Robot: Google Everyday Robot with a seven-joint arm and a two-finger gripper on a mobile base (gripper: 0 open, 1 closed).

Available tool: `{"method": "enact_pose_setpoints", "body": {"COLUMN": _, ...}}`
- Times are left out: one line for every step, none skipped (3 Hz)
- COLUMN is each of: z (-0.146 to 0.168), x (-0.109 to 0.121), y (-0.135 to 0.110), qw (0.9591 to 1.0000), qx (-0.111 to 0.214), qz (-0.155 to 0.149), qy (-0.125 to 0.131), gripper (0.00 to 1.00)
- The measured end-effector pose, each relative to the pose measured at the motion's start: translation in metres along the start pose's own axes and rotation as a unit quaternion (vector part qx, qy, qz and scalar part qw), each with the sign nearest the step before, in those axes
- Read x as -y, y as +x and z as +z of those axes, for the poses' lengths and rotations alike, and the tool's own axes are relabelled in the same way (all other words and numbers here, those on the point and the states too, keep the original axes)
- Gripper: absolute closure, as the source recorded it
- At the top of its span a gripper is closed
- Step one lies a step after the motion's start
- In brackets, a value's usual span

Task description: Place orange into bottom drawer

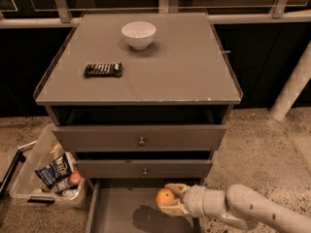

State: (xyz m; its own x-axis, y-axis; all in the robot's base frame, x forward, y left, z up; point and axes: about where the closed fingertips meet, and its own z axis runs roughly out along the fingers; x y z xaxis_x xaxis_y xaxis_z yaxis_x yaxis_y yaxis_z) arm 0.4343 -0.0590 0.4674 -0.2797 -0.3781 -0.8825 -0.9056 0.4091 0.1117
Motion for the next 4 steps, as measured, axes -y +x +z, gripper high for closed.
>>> {"method": "enact_pose_setpoints", "body": {"z": 0.011, "x": 0.025, "y": 0.039, "qw": 0.9981, "qx": -0.030, "qz": 0.003, "qy": 0.054, "gripper": 1.00}}
{"method": "enact_pose_setpoints", "body": {"z": 0.024, "x": 0.029, "y": 0.046, "qw": 0.9978, "qx": -0.035, "qz": 0.007, "qy": 0.055, "gripper": 1.00}}
{"method": "enact_pose_setpoints", "body": {"z": 0.044, "x": 0.044, "y": 0.066, "qw": 0.9965, "qx": -0.044, "qz": 0.005, "qy": 0.070, "gripper": 1.00}}
{"method": "enact_pose_setpoints", "body": {"z": 0.067, "x": 0.066, "y": 0.095, "qw": 0.9945, "qx": -0.052, "qz": -0.009, "qy": 0.091, "gripper": 1.00}}
